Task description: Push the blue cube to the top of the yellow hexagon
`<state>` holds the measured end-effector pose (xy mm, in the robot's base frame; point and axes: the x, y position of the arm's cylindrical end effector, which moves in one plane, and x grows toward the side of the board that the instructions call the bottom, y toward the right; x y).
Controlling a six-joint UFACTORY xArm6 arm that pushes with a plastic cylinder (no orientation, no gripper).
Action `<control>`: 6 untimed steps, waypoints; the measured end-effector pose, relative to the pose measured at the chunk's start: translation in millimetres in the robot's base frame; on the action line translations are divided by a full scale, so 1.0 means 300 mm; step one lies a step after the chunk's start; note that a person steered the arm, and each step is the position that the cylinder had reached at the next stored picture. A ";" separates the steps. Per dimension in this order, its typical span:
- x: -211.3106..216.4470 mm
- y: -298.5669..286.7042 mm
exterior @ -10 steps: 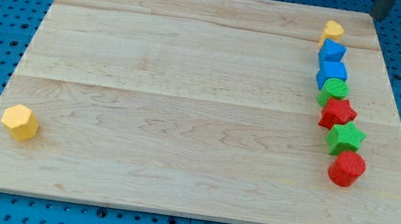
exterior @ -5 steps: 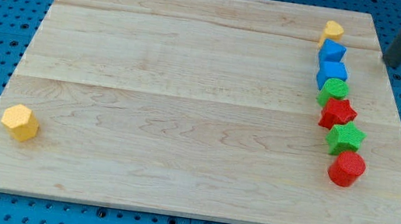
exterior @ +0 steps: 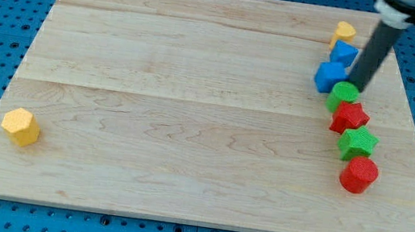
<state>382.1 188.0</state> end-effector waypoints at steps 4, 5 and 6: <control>0.176 -0.563; 0.150 -0.526; 0.137 -0.486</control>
<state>423.3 42.2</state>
